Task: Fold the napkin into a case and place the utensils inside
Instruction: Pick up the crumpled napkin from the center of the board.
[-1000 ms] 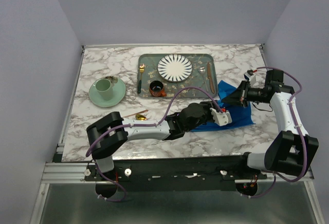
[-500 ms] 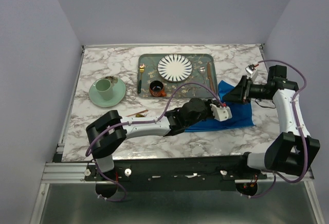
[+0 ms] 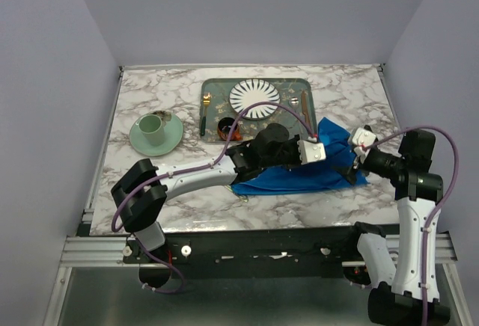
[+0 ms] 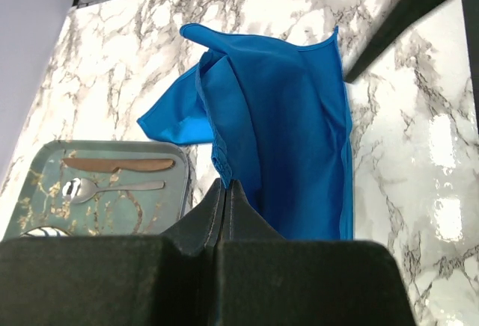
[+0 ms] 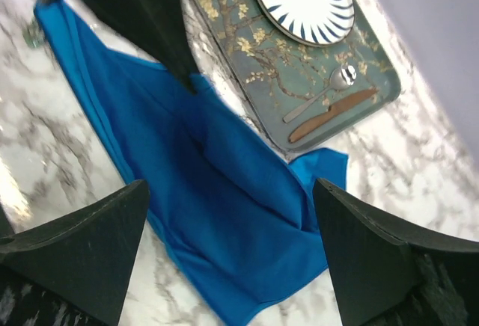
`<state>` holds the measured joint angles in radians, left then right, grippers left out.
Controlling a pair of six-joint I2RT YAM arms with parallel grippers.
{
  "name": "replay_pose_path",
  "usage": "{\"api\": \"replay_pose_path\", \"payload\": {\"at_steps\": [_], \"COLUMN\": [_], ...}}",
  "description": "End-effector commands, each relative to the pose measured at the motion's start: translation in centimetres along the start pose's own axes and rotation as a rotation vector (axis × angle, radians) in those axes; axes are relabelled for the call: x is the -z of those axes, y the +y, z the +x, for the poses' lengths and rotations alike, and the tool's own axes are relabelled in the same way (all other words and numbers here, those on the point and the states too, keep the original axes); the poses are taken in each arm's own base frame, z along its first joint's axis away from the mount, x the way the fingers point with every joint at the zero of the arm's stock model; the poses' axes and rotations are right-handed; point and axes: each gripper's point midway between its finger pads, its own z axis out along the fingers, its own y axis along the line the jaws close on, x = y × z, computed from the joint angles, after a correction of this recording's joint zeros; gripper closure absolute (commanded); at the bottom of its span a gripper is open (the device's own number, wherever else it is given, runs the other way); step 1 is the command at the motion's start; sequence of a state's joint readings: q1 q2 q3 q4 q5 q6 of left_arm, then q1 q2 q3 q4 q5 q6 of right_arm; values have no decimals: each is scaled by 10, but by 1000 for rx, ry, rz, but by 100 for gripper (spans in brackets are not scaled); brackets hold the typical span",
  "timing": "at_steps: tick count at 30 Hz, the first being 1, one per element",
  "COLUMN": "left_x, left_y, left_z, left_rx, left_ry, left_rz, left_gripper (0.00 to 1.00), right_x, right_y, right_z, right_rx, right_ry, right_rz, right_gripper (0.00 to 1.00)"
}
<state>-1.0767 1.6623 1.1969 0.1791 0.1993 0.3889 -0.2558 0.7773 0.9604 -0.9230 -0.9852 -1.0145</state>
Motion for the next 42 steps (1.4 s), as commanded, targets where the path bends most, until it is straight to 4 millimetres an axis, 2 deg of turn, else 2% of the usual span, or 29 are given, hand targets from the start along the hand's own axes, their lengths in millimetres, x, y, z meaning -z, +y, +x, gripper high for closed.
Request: {"api": "replay_pose_path", "payload": {"at_steps": [1, 5, 8, 11, 14, 16, 28, 33, 40, 42], "left_x": [11, 13, 14, 15, 14, 14, 10, 9, 10, 12], "left_y": [-12, -15, -19, -22, -22, -23, -29, -32, -35, -34], "left_z": [-22, -21, -22, -19, -21, -23, -22, -25, -20, -20], "left_rx": [33, 15, 6, -13, -19, -24, -42, -55, -66, -69], "left_ry": [-74, -81, -87, -89, -93, -100, -102, -108, -102, -101], "left_rz": [140, 172, 197, 211, 216, 225, 260, 274, 282, 278], "left_gripper": [100, 100, 100, 100, 100, 100, 100, 100, 100, 100], "right_x": [-6, -10, -14, -18, -18, -20, -38, -49, -55, -56], "right_y": [23, 35, 29, 25, 32, 38, 34, 37, 37, 36], "right_z": [14, 1, -1, 2, 2, 5, 10, 10, 23, 25], "right_rx": [352, 391, 388, 403, 455, 471, 431, 427, 421, 420], "right_ry": [-52, -154, -174, -180, -200, -207, -179, -156, -103, -96], "right_rz": [-77, -125, -137, -160, -197, -218, -255, -290, -319, -323], "right_gripper": [3, 8, 14, 19, 27, 29, 30, 36, 46, 52]}}
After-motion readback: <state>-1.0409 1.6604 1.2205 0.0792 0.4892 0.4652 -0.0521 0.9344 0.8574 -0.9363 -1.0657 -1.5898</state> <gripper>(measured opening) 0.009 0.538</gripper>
